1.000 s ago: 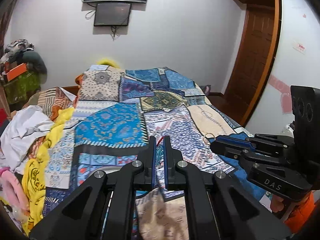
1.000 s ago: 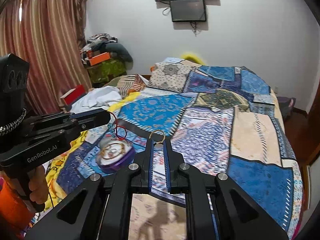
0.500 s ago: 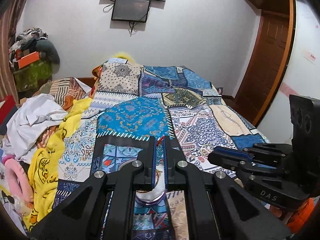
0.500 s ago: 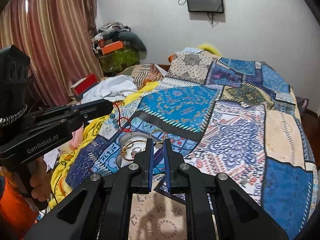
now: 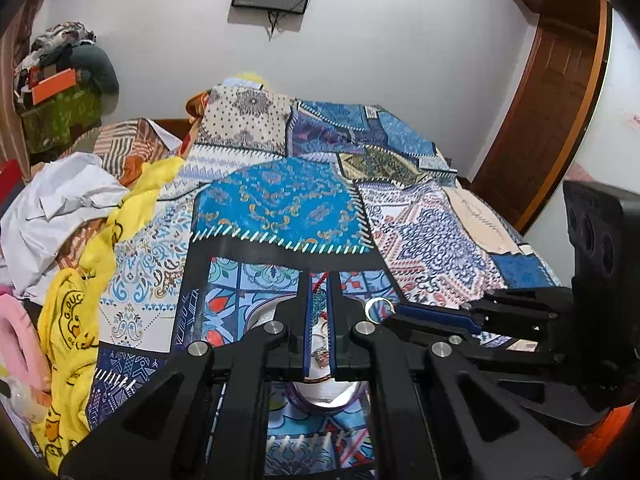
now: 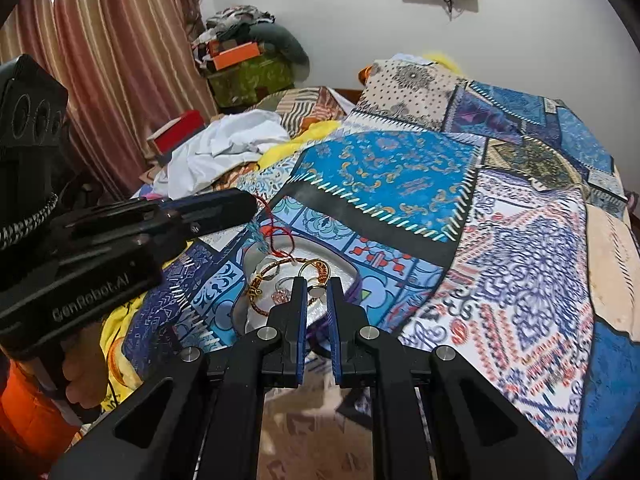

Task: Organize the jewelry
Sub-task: 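Open both grippers to drop the bracelet and ring into the tray, then lift both grippers from the tray and move toward the cloth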

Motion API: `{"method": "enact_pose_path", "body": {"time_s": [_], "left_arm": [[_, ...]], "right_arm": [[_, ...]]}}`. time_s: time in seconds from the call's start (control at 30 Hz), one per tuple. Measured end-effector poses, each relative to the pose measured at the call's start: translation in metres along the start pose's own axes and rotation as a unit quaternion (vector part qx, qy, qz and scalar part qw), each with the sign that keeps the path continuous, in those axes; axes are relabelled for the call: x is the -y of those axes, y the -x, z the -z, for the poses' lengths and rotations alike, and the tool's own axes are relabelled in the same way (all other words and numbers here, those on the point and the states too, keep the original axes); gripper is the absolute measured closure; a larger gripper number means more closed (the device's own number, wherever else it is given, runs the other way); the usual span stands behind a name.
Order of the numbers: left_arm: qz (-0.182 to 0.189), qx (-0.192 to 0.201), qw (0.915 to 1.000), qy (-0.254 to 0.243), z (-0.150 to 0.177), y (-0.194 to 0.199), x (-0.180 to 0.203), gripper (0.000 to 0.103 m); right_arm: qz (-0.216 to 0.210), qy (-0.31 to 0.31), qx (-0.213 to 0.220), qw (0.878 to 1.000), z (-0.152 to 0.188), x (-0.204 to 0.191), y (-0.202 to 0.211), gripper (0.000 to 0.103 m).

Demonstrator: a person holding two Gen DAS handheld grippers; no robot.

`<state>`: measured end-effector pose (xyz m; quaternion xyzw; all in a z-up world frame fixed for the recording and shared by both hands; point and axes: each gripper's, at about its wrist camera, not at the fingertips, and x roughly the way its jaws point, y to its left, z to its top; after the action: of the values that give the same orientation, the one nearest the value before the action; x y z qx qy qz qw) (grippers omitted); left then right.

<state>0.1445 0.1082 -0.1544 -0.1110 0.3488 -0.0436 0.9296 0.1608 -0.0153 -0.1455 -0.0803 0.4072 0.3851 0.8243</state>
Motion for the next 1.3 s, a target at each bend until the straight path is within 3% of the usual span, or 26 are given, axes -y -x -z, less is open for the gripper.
{"method": "enact_pose_path", "body": {"time_s": [0.5, 1.13, 1.3], "left_arm": [[0.004, -0.027, 0.9996, 0.008, 0.009, -0.024, -0.018, 0.098], [-0.018, -0.04, 0.9989, 0.014, 0.01, -0.013, -0.023, 0.096], [-0.027, -0.038, 0.9988, 0.017, 0.008, -0.006, -0.023, 0.091]], "right_arm": [[-0.003, 0.022, -0.042, 0.999, -0.012, -0.008, -0.041, 0.094], [0.006, 0.023, -0.072, 0.997, -0.013, -0.009, -0.048, 0.094], [0.02, 0.021, -0.06, 0.998, -0.014, -0.008, -0.037, 0.081]]}}
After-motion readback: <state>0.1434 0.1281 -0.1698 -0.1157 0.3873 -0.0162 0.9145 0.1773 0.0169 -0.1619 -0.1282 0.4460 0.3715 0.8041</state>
